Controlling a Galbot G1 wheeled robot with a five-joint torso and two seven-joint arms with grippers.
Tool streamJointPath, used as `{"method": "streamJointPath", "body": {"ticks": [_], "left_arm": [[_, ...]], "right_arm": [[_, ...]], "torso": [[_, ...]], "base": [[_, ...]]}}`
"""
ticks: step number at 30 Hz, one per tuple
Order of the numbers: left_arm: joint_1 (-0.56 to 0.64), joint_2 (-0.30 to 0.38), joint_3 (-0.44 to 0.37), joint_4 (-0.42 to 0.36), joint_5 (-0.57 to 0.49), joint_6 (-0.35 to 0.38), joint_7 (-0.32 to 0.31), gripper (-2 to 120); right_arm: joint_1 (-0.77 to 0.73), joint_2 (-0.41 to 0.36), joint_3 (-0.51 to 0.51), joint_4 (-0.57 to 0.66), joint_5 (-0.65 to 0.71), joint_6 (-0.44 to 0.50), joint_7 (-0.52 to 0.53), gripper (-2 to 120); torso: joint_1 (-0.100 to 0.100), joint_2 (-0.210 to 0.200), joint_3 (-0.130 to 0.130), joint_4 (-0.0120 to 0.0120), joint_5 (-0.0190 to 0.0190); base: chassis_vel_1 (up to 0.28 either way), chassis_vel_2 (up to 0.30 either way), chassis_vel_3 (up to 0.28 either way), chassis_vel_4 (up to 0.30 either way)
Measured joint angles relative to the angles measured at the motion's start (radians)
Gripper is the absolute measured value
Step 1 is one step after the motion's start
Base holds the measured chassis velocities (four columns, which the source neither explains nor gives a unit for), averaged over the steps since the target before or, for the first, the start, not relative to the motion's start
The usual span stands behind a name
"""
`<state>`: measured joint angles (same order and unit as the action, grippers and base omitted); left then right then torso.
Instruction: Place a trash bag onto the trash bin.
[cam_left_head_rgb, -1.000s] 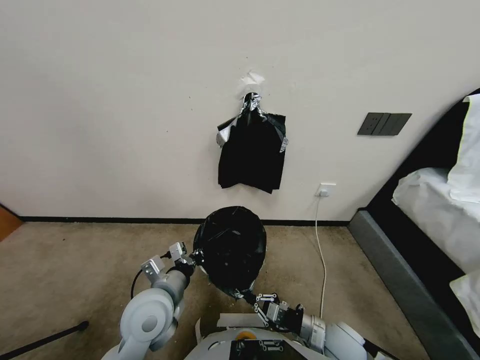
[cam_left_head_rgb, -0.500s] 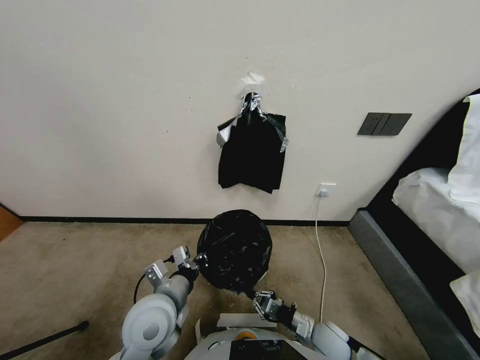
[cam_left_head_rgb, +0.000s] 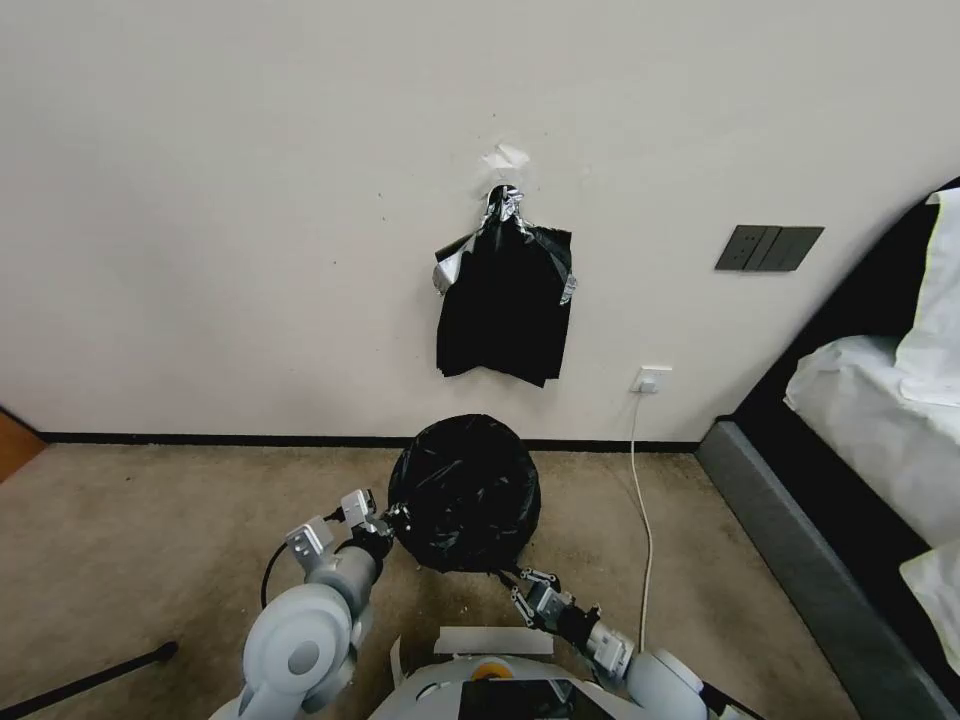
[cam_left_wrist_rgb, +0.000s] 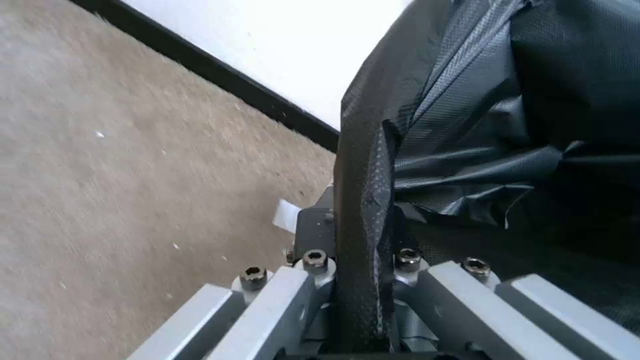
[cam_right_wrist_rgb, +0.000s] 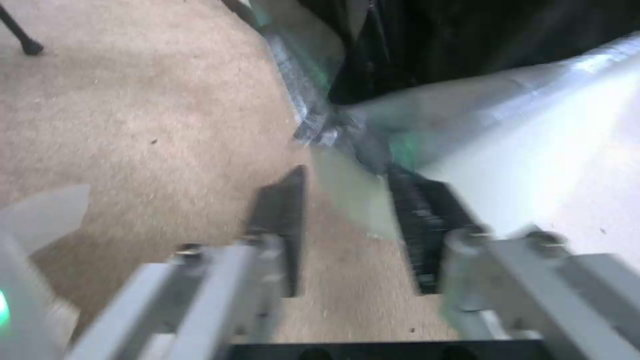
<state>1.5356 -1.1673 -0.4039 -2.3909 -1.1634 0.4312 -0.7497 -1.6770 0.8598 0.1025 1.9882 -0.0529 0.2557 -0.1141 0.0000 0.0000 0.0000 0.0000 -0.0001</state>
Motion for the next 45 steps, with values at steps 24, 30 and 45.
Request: {"method": "streamJointPath", "body": {"ticks": [24,30,45], "left_arm": [[-0.002,0.011,0.206,0.107,0.511,-0.147,0.200,1],[-0.016,0.002,0.293,0.128,0.631,-0.165,0.214,1],[-0.030,-0.048,0.393,0.183,0.824,-0.191,0.249,1]], "right_arm": [[-0.185,-0.058,0.118,0.522,0.473,-0.367,0.185,6],[0.033,-0.062,0.055,0.493,0.587,-0.534,0.241,0],[0.454,0.003,-0.198,0.378,0.921,-0.892,0.550,0]], "torso": [[0.000,0.000,0.000,-0.0001,0.0002],[0.000,0.000,0.000,0.0004,0.0003],[0.000,0.000,0.000,0.0003,0.0000]], "base": [[0.000,0.000,0.000,0.000],[0.000,0.000,0.000,0.000],[0.000,0.000,0.000,0.000]]}}
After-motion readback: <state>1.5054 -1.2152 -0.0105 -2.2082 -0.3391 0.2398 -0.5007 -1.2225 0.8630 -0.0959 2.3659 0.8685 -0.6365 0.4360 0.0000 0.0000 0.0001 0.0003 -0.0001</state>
